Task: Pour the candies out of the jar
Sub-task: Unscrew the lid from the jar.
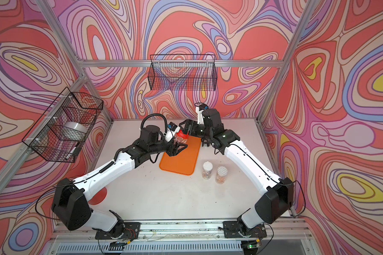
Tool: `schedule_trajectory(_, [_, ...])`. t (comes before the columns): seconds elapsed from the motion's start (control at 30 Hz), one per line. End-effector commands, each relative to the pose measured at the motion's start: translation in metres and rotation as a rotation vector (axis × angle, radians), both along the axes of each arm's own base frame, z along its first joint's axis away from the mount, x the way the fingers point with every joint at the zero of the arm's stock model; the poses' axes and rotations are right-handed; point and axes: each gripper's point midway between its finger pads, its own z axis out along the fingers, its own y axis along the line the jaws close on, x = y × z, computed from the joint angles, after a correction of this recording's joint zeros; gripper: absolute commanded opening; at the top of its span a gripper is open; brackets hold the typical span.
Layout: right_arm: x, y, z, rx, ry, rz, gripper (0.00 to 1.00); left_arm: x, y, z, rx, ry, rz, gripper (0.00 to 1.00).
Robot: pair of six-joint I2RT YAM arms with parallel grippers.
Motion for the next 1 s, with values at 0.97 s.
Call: schedule_trajectory(0.97, [-0.037, 0.008, 0.007, 0.008, -0.120, 0.152, 0.56, -0.018, -0.012, 0.052, -0.225, 0.003, -0.154, 0.00])
